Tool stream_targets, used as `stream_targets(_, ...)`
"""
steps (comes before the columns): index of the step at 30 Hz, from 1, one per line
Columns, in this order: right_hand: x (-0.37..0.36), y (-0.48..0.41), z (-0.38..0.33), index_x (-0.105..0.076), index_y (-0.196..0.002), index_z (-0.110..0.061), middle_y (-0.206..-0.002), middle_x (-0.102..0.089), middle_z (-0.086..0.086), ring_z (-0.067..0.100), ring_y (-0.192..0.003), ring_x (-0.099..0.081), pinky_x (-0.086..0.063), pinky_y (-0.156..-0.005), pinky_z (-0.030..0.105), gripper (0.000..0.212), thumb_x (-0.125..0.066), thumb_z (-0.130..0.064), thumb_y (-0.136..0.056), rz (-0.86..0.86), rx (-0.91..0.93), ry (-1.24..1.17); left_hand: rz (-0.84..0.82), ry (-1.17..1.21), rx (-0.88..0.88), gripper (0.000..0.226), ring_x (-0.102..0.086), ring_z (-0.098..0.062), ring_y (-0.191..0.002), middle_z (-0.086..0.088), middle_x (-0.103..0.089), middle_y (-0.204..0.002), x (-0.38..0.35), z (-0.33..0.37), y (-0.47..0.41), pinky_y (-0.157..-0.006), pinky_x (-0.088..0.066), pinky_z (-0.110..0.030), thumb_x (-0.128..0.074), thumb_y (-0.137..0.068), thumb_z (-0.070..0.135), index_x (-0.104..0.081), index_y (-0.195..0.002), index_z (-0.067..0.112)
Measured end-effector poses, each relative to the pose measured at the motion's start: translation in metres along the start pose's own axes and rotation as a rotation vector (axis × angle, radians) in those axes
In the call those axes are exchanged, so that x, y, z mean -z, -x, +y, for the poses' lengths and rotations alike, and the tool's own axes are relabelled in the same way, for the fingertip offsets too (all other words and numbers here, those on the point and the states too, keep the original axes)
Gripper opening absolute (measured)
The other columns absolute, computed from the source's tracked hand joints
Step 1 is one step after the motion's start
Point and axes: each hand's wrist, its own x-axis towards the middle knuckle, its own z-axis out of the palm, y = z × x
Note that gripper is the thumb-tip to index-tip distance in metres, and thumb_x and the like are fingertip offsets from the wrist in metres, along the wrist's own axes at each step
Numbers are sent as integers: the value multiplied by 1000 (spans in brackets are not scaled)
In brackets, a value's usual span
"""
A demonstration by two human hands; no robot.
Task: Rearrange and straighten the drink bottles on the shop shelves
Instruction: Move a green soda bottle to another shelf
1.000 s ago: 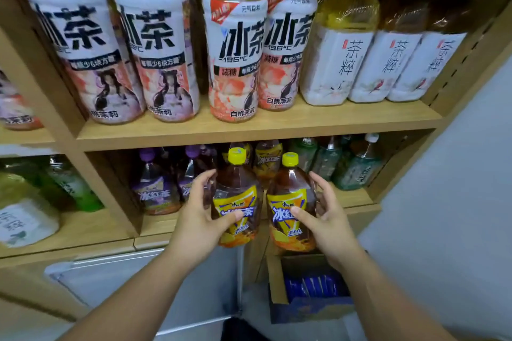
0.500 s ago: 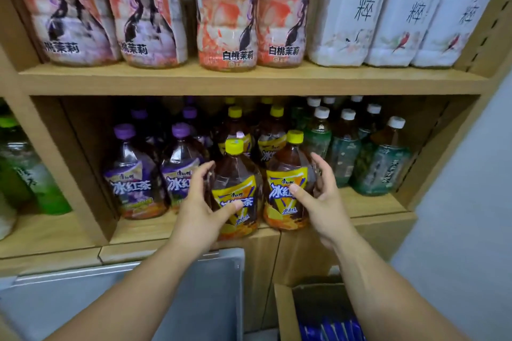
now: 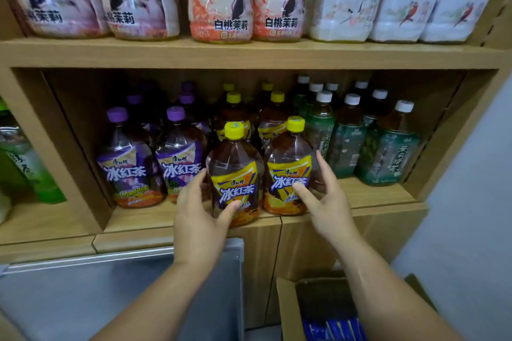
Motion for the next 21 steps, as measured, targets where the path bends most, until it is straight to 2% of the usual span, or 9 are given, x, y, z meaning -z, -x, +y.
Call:
stream_targets(2, 0, -2, 1, -38, -156, -40, -141, -60, -9, 2, -123, -58, -55, -103, 38, 72, -73, -32, -94, 9, 9, 19, 27, -26, 13, 80, -47, 2, -110, -1, -62, -126, -6, 1, -3, -97, -25, 4, -93, -70, 31, -57, -139, 13)
stream_targets(4, -1, -8, 1, -43, -154, -34, -137, -64, -10, 4, -121, -61, -55, -103, 38, 66, -72, -29, -96, 0, 12, 40, 25, -67, 32, 72, -55, -15, -119, -5, -66, -125, -11, 3, -10, -102, -34, -13, -91, -73, 33, -61, -135, 9)
stream_targets(6, -3, -13, 2, -44, -153, -34, -137, -64, -10, 6, -123, -60, -54, -102, 35, 62, -70, -30, -97, -5, -3, 59, 14, -108, 69, 69, -59, -25, -120, -7, -69, -124, -16, 3, -18, -104, -44, -32, -88, -77, 37, -63, -134, 7)
stream_targets(9, -12, -19, 5, -45, -151, -39, -131, -66, -13, 4, -117, -62, -51, -87, 10, 59, -70, -32, -97, 16, -21, 63, 27, -164, 100, 71, -65, -28, -112, -9, -72, -118, -20, 2, -28, -98, -52, -46, -85, -78, 45, -64, -134, 7)
stream_targets(10, -14, -21, 6, -47, -150, -39, -128, -67, -14, 1, -114, -63, -49, -80, 3, 58, -70, -33, -97, 25, -26, 62, 35, -186, 91, 72, -67, -29, -109, -9, -74, -115, -22, 1, -31, -95, -54, -48, -84, -78, 47, -64, -133, 7)
stream_targets(12, -19, -25, 10, -49, -149, -35, -124, -67, -15, -3, -108, -62, -48, -76, 1, 58, -71, -34, -96, 57, -50, 49, 45, -213, 69, 72, -69, -30, -102, -10, -75, -108, -23, -2, -34, -89, -56, -48, -85, -75, 49, -66, -129, 6)
stream_targets(16, -29, -27, 23, -56, -144, -25, -122, -69, -4, 9, -105, -66, -56, -92, 28, 56, -75, -34, -92, 155, -134, 68, 54, -243, 73, 61, -70, -30, -79, -6, -72, -81, -23, -4, -41, -72, -57, -42, -89, -69, 52, -67, -104, 7)
stream_targets(19, -37, -27, 30, -59, -139, -24, -121, -69, -2, 5, -101, -66, -51, -83, 18, 52, -76, -36, -91, 191, -140, 111, 58, -298, 25, 58, -70, -34, -72, -9, -72, -76, -22, -5, -44, -65, -58, -43, -89, -68, 51, -68, -93, 4)
stream_targets(21, -39, -30, 31, -60, -138, -24, -120, -69, -2, 5, -99, -66, -49, -80, 17, 52, -76, -38, -91, 204, -146, 128, 37, -352, -15, 55, -69, -36, -70, -13, -71, -75, -22, -4, -45, -62, -57, -46, -88, -71, 51, -67, -88, 2)
